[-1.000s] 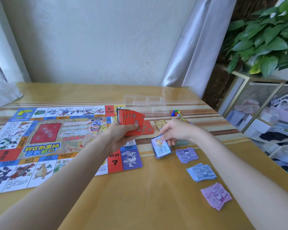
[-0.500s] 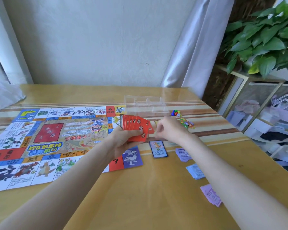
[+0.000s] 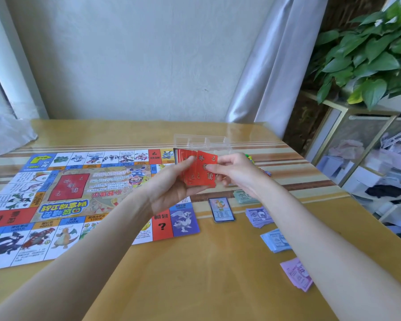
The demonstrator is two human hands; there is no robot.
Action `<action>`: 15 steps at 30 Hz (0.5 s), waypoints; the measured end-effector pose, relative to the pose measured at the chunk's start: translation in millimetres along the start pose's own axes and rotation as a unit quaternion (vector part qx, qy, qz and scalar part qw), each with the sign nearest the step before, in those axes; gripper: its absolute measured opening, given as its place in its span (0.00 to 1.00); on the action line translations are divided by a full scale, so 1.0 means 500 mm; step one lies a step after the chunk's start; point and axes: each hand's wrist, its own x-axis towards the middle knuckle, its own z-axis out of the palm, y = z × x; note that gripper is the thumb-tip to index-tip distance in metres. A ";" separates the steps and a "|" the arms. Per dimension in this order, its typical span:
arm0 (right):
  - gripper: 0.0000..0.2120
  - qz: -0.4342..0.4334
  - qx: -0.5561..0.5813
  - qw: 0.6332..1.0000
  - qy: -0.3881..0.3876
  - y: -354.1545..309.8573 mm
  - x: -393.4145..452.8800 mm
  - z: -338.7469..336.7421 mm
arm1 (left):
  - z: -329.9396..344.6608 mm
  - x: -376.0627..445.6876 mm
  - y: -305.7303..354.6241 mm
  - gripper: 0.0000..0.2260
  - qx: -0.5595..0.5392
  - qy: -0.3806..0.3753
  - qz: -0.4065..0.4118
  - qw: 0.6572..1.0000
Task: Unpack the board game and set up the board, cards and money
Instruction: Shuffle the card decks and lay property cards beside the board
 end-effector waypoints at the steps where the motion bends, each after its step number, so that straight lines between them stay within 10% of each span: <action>1: 0.12 0.006 0.001 1.000 0.004 -0.001 0.001 -0.003 | -0.001 -0.003 0.005 0.11 -0.032 -0.017 -0.006 0.999; 9: 0.07 -0.001 0.148 0.989 -0.028 -0.003 0.004 0.011 | -0.013 0.018 -0.003 0.06 0.083 0.114 0.070 0.988; 15: 0.05 0.003 0.182 0.983 0.026 0.005 0.014 0.007 | -0.012 0.008 0.012 0.07 0.001 0.049 0.057 0.997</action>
